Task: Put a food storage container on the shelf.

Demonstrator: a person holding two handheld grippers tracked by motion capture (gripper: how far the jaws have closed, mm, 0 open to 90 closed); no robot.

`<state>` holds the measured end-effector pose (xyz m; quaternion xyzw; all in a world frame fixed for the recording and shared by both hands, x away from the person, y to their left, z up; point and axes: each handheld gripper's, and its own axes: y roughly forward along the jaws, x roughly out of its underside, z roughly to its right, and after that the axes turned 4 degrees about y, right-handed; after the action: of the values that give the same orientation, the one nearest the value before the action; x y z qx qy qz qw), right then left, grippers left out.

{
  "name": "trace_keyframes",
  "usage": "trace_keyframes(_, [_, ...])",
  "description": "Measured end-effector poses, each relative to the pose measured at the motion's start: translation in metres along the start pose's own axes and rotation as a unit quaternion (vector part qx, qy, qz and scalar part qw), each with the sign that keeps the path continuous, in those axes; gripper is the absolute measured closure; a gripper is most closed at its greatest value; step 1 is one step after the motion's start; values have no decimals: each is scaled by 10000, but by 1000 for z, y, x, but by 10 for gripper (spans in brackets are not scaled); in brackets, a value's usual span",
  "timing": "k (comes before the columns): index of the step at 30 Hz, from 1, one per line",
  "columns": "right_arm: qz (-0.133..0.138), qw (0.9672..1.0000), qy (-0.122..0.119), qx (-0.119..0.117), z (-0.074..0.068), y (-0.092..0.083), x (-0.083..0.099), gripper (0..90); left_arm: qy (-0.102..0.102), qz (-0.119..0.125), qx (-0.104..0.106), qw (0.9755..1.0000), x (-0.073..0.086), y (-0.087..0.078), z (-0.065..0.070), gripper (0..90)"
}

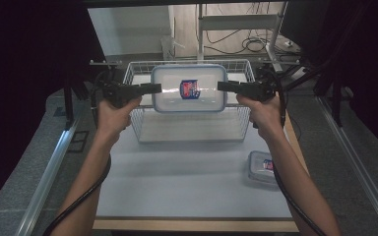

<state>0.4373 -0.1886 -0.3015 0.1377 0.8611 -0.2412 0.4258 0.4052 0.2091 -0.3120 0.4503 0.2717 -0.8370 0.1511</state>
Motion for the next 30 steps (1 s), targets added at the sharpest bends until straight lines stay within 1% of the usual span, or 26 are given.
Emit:
trace_keyframes(2, [3,10000,-13,23,1,1,-2,515,-35,34,42,10000,-3,3,-5,532])
trace_keyframes(3, [12,10000,-9,68,2,3,-7,515,-74,58,63,9999,-5,5,-10,531])
trace_keyframes(4, [12,10000,-9,68,2,3,-7,515,-74,58,63,9999,-5,5,-10,529])
trace_keyframes(7, [-5,9999,-30,142,4,8,-15,515,-169,82,39,9998,-7,9,-15,525])
trace_keyframes(10, [4,9999,-21,158,6,11,-18,515,-276,123,60,9995,-8,12,-21,525])
trace_keyframes(12, [8,9999,20,165,10,15,-20,515,-311,121,49,9994,-8,13,-25,525])
trace_keyframes(13, [0,9999,64,148,11,16,-21,515,-293,116,38,9995,-9,14,-27,525])
trace_keyframes(14, [20,9999,91,143,15,19,-21,515,-312,106,1,9995,-9,15,-29,524])
trace_keyframes(15, [20,9999,91,143,15,19,-21,515,-312,106,1,9995,-9,15,-29,524])
trace_keyframes(16, [-7,9998,161,120,20,22,-21,514,-327,82,-20,9994,-10,16,-30,523])
trace_keyframes(18, [-22,9998,183,112,21,23,-20,515,-346,85,-39,9994,-11,17,-31,523])
trace_keyframes(19, [-18,9995,299,68,24,25,-20,514,-359,91,-52,9993,-11,17,-31,524])
trace_keyframes(21, [8,9994,331,49,27,26,-20,512,-426,112,-45,9990,-12,18,-33,526])
trace_keyframes(24, [32,9992,389,27,30,27,-20,511,-474,114,-61,9988,-13,18,-33,526])
trace_keyframes(26, [51,9993,353,57,30,28,-20,504,-438,119,-106,9989,-14,19,-33,520])
trace_keyframes(27, [49,9996,249,129,29,29,-21,496,-417,120,-141,9990,-14,20,-33,512])
trace_keyframes(30, [39,9996,203,186,28,31,-21,487,-392,141,-201,9989,-14,22,-33,503])
